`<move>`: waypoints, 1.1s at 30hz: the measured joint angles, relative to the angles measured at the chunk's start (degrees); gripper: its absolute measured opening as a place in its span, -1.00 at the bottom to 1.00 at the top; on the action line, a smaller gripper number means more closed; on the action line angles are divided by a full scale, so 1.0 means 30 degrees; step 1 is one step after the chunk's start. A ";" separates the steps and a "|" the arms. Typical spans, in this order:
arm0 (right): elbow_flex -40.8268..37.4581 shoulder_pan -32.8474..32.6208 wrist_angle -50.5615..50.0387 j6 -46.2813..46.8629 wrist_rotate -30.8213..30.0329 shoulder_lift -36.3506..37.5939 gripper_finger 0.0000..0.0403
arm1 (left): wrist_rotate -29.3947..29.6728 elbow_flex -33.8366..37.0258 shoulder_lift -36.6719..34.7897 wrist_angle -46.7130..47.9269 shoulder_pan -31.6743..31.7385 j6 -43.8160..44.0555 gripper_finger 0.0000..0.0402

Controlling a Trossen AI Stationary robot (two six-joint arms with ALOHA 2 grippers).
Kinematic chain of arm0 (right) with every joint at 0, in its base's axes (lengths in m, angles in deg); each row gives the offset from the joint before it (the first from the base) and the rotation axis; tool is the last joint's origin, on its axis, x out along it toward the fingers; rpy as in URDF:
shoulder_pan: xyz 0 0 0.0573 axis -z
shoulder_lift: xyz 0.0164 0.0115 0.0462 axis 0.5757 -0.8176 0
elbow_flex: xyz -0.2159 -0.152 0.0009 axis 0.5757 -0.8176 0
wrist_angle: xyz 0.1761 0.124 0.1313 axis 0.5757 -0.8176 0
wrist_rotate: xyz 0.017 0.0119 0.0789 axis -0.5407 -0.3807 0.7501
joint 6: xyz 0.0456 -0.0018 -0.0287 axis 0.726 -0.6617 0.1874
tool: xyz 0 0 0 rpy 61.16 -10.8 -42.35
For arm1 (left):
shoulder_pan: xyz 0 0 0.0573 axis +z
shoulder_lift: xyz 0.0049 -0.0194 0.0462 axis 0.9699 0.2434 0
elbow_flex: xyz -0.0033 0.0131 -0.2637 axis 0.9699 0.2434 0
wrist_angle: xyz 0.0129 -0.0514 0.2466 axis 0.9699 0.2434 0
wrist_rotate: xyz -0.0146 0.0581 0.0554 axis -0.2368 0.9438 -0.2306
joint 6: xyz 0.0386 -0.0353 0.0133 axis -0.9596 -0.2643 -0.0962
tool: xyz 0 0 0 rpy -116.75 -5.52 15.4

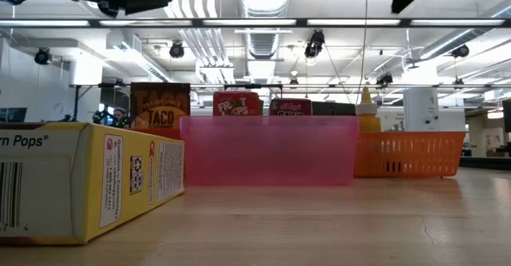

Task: Pick & Place Kitchen Items
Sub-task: Put the blue cereal box into the pink bin

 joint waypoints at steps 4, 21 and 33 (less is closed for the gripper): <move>0.0029 -0.2645 0.0035 0.0812 0.0438 -0.0237 -0.81 | -0.0012 0.0000 0.0000 -0.0039 0.0000 0.0683 0.02; 0.0029 -1.3714 -0.2040 1.0346 0.2389 -0.2853 -0.88 | -0.0086 0.0300 0.1888 0.0022 0.0007 0.5569 0.02; 0.0029 -1.6231 -0.1720 1.5167 0.2546 -0.3007 -0.33 | -0.0079 0.0306 0.2522 -0.0222 0.0007 0.6408 0.02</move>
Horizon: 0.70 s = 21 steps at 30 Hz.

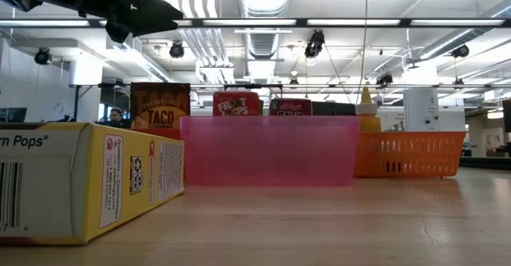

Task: Pick & Place Kitchen Items
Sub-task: Put the blue cereal box into the pink bin

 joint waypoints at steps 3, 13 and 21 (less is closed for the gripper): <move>-0.0051 -0.0321 0.0109 0.0703 -0.0002 -0.0489 -0.19 | -0.0011 0.0000 0.0037 0.0024 0.0000 0.0115 0.02; -0.0070 -0.0399 0.0877 0.1225 0.1061 -0.2347 0.13 | -0.0059 0.0000 0.0101 0.0308 0.0000 0.0676 0.02; -0.0109 -0.0392 0.0933 0.1680 0.2326 -0.3185 0.42 | -0.0118 0.0000 0.0108 0.0706 0.0000 0.1117 0.02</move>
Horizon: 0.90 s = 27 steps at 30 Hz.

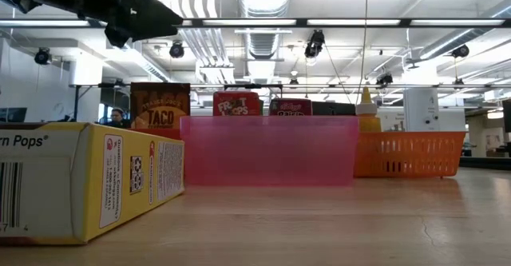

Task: Pick & Place Kitchen Items
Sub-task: Put the blue cereal box into the pink bin

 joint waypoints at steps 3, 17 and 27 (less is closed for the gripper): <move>0.0000 0.0000 0.0048 -0.0139 0.0150 -0.0330 0.51 | -0.0006 0.0007 0.0006 0.0406 0.0000 0.0256 0.02; -0.0385 0.0015 0.0002 -0.2004 -0.0119 -0.1287 0.58 | -0.0006 0.0007 0.0007 0.0797 0.0000 0.0738 0.02; -0.1439 0.0015 0.2150 -0.2110 -0.0099 -0.1187 0.51 | -0.0005 0.0007 0.0007 0.1299 0.0000 0.1131 0.02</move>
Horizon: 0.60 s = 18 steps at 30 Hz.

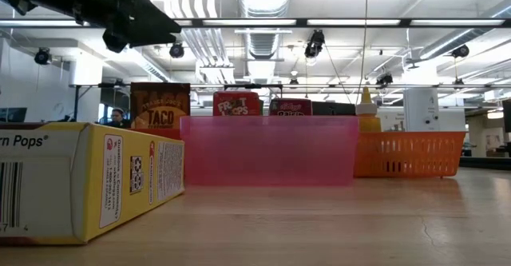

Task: Pick & Place Kitchen Items
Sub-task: Put the blue cereal box into the pink bin

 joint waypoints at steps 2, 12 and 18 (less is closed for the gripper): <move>-0.0132 0.0000 0.0334 -0.0068 0.0002 -0.0005 0.53 | 0.0004 0.0000 0.0000 0.0000 0.0000 0.0000 0.02; -0.1917 -0.0015 0.2107 -0.0312 0.0023 -0.0005 0.52 | -0.0001 0.0000 0.0000 0.0004 0.0000 0.0000 0.02; -0.2775 -0.0015 0.2840 -0.0368 0.0615 0.0045 0.39 | 0.0002 0.0000 0.0000 0.0007 0.0000 0.0027 0.02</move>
